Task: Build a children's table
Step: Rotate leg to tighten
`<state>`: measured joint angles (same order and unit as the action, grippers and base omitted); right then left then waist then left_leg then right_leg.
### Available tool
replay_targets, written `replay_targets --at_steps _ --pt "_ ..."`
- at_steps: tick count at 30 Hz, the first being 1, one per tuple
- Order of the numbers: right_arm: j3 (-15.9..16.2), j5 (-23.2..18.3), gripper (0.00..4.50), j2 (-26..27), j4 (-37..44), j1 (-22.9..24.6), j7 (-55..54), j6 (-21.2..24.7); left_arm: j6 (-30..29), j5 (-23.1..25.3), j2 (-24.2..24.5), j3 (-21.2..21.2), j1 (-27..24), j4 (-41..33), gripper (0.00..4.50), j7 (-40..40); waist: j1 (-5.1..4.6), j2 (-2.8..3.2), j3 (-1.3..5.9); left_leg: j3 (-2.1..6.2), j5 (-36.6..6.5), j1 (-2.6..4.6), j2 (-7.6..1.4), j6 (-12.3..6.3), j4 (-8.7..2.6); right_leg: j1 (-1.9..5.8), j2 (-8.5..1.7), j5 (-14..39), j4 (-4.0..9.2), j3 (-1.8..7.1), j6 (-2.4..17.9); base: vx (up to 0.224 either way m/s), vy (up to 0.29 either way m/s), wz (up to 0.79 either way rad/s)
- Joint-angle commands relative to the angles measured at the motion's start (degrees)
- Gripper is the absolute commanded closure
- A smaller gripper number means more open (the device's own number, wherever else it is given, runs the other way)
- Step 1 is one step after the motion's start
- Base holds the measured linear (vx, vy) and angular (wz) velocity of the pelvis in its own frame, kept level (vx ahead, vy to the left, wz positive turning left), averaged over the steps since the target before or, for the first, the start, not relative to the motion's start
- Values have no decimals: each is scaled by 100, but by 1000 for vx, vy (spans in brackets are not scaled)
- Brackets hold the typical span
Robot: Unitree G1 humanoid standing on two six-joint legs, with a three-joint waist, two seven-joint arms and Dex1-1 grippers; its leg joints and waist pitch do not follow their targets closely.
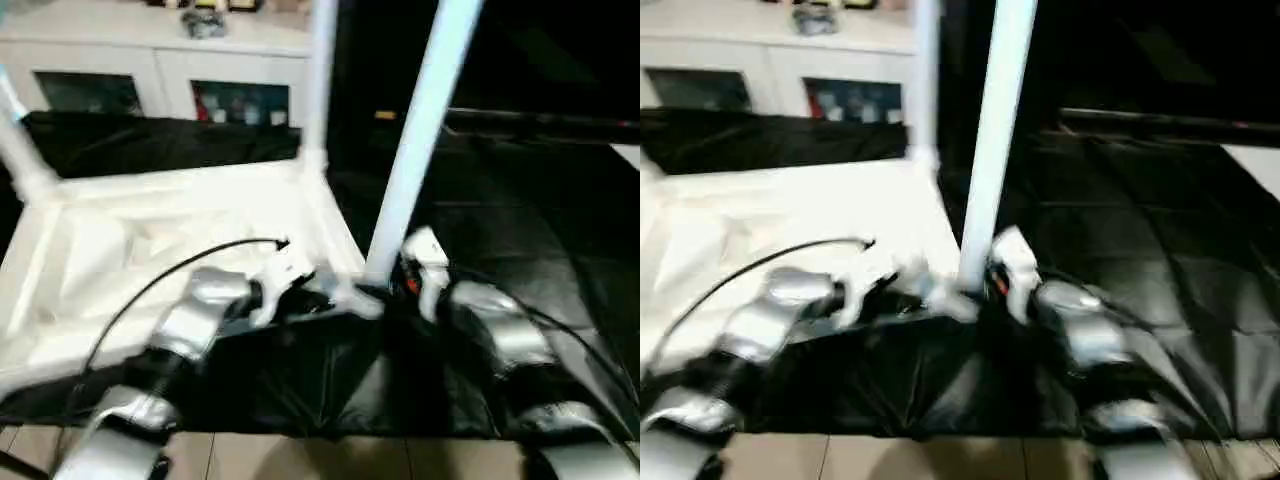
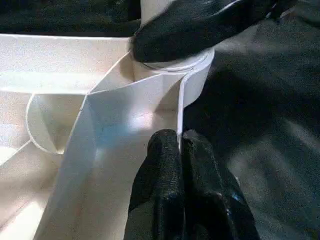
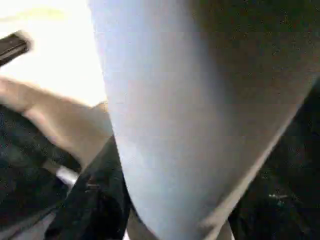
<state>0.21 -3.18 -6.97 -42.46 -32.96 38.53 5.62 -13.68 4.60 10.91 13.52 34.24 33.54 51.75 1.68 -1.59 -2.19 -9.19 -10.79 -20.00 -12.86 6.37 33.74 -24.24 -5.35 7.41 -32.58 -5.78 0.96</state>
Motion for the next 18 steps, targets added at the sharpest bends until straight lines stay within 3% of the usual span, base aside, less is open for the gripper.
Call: replay_targets --at_steps 1,3,7,8,10,13,16,18 --pt "490 84 239 586 -342 59 -43 228 60 -168 -458 -176 405 -97 450 -683 -46 -14 283 -24 -2092 -5 84 -174 -407 261 -200 3790 612 35 184 0 0 0" --pt "368 111 239 800 -533 -92 -584 278 37 -122 -621 -174 448 -42 450 -920 -65 23 287 -19 -2138 22 68 -181 -417 254 -218 3698 625 37 229 0 0 0" --pt "305 107 239 1077 -613 -238 -732 115 181 -53 -770 -134 497 99 450 -1010 -107 2 306 -21 -2098 0 58 -235 -441 278 -218 3307 585 67 381 0 0 0" --pt "262 8 212 1079 -573 -226 -624 95 241 -51 -735 -100 482 87 450 -943 -116 -21 307 -32 -2048 -14 50 -293 -449 282 -216 3149 550 100 473 0 0 0" --pt "216 -76 183 1037 -527 -205 -502 152 279 -55 -693 -86 464 74 450 -893 -104 -12 314 -44 -1929 -20 45 -349 -452 295 -225 2993 521 129 565 0 0 0" --pt "225 -78 160 923 -446 -145 -367 150 329 -60 -628 -54 406 21 450 -799 -98 -9 304 -56 -1877 -26 39 -362 -456 294 -225 2943 508 145 632 0 0 0" --pt "359 114 134 563 -254 -6 -198 -21 385 -25 -545 -4 292 -57 450 -698 -58 -33 310 -69 -1796 -18 40 -383 -451 300 -230 2990 514 151 597 0 0 0" --pt "312 10 134 161 22 137 263 -16 375 2 -500 18 209 -136 450 -644 -12 -54 319 -74 -1639 -35 26 -421 -453 324 -237 2878 493 168 591 0 0 0"
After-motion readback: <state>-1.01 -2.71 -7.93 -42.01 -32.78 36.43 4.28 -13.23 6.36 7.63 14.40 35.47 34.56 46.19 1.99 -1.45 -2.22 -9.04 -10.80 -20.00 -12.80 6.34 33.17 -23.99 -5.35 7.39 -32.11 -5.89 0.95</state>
